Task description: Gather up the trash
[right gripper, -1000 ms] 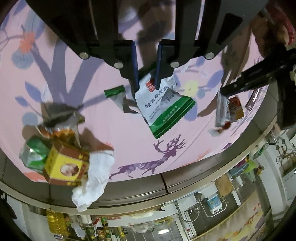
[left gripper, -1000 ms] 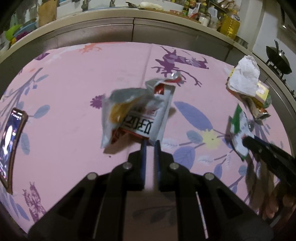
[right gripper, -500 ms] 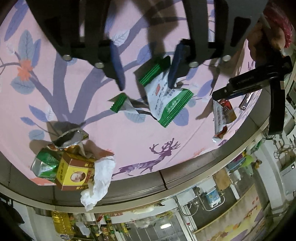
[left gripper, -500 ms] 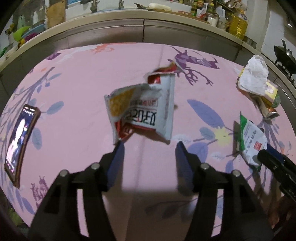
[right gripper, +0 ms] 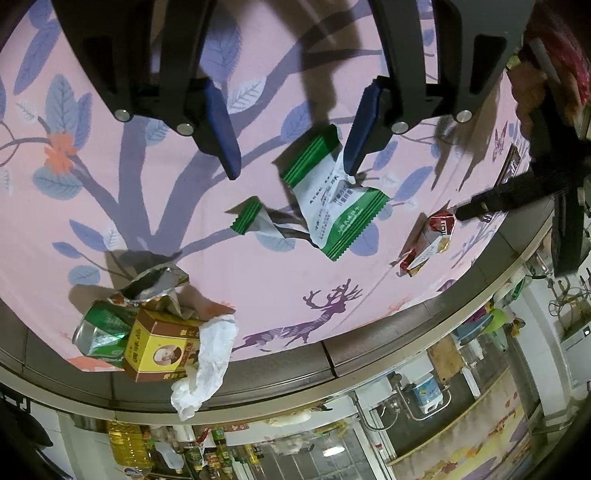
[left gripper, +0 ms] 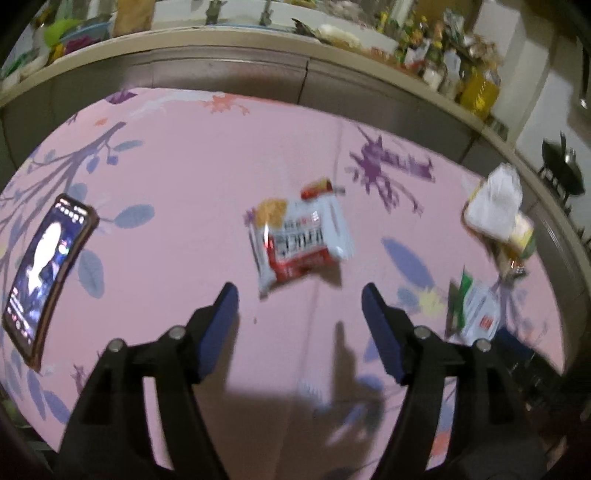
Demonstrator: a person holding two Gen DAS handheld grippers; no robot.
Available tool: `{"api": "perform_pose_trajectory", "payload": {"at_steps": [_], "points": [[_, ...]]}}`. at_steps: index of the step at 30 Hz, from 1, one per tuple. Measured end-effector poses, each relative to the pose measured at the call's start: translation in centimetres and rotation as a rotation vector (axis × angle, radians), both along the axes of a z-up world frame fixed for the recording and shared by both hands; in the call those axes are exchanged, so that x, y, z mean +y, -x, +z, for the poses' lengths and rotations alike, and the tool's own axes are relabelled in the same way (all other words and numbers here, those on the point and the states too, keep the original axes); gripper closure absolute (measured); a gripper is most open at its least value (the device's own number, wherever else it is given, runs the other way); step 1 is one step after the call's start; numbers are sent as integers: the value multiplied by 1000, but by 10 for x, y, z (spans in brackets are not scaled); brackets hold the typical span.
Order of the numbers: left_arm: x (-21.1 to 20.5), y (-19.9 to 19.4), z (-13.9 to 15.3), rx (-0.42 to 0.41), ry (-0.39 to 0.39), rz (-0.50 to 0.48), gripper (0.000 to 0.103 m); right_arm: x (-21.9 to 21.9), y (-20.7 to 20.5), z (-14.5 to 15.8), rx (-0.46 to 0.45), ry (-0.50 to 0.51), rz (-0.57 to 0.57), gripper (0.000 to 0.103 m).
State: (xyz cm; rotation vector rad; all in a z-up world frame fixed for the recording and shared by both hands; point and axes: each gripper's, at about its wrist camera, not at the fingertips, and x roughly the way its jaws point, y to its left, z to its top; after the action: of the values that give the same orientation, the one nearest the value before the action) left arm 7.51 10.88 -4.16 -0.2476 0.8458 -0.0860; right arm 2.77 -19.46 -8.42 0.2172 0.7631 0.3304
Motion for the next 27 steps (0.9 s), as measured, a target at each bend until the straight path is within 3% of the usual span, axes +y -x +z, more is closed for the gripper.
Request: {"api": "perform_pose_trajectory", "payload": {"at_steps": [10, 16, 20, 22, 23, 24, 25, 27], "points": [[-7, -50, -11, 56, 7, 17, 33, 8, -3, 2, 9, 55, 10, 47], [-25, -59, -22, 60, -46, -13, 33, 14, -8, 2, 11, 103, 12, 47], [-34, -57, -22, 27, -93, -38, 54, 17, -12, 2, 7, 135, 20, 48], [-38, -55, -18, -1, -113, -44, 74, 19, -14, 2, 6, 147, 28, 48], [-40, -55, -16, -4, -117, -57, 78, 20, -15, 2, 3, 155, 36, 48], [-41, -55, -15, -3, -105, -66, 80, 21, -17, 2, -5, 167, 45, 51], [-42, -54, -13, -4, -90, -77, 83, 21, -17, 1, -11, 170, 54, 68], [-46, -50, -7, -12, -73, -94, 87, 19, -17, 1, -15, 154, 63, 79]]}}
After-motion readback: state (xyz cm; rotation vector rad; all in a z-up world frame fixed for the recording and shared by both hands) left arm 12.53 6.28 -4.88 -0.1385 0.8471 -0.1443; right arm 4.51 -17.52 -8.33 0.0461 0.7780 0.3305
